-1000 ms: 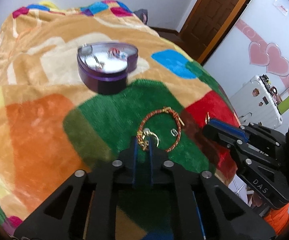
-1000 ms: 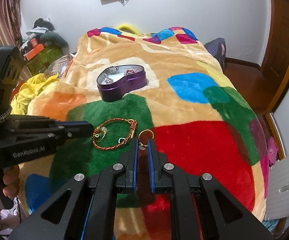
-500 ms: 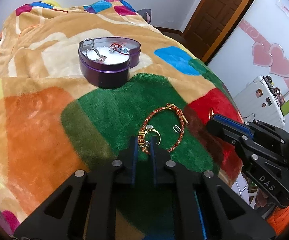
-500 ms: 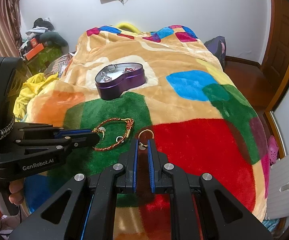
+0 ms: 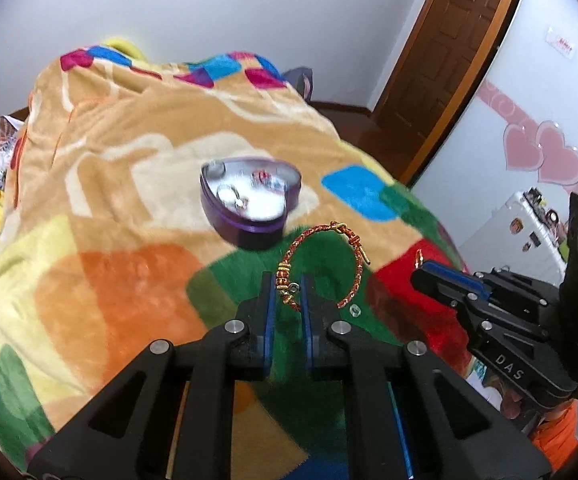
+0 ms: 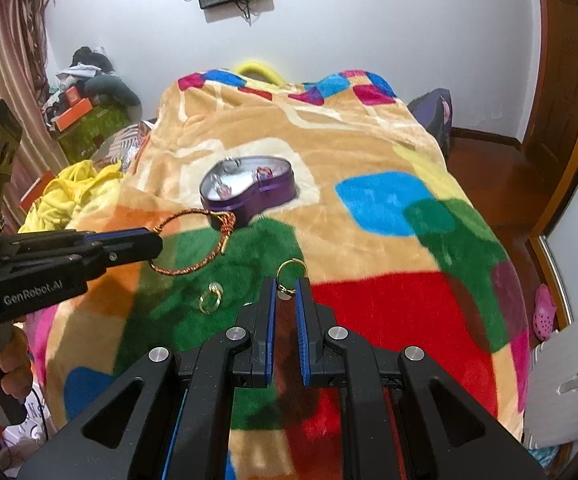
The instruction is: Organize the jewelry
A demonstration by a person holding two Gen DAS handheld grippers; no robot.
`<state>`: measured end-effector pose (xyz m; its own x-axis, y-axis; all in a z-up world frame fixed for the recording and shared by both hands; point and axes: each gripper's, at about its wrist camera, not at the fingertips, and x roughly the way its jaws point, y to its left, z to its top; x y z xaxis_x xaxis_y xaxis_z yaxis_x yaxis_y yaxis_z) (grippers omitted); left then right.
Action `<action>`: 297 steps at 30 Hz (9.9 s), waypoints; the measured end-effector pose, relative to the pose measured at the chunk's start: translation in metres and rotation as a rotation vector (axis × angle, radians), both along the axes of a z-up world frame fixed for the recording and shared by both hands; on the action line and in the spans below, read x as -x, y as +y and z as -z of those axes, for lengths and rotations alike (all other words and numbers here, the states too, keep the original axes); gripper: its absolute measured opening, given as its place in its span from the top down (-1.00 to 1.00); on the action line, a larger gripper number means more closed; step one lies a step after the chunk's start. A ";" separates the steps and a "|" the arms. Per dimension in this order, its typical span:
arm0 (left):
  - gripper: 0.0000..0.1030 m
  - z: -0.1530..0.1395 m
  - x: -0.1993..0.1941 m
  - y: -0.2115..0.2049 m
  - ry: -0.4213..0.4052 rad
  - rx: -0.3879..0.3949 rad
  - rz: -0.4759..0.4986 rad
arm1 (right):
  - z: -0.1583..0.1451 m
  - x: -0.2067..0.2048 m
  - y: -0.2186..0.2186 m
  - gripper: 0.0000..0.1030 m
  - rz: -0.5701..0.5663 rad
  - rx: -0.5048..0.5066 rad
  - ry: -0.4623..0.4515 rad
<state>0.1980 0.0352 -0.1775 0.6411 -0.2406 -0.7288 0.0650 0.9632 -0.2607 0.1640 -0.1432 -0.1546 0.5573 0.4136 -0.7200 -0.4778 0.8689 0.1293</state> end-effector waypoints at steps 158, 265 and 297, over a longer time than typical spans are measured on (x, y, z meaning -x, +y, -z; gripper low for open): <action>0.65 0.054 -0.010 -0.030 0.108 -0.069 0.078 | 0.045 -0.007 0.025 0.82 -0.100 0.028 0.131; 0.63 -0.025 -0.082 0.036 -0.127 -0.166 -0.019 | 0.017 -0.097 0.092 0.78 -0.161 0.036 0.061; -0.60 -0.192 0.145 0.004 -0.740 -0.251 -0.232 | -0.199 0.125 0.007 0.06 0.058 -0.216 -0.679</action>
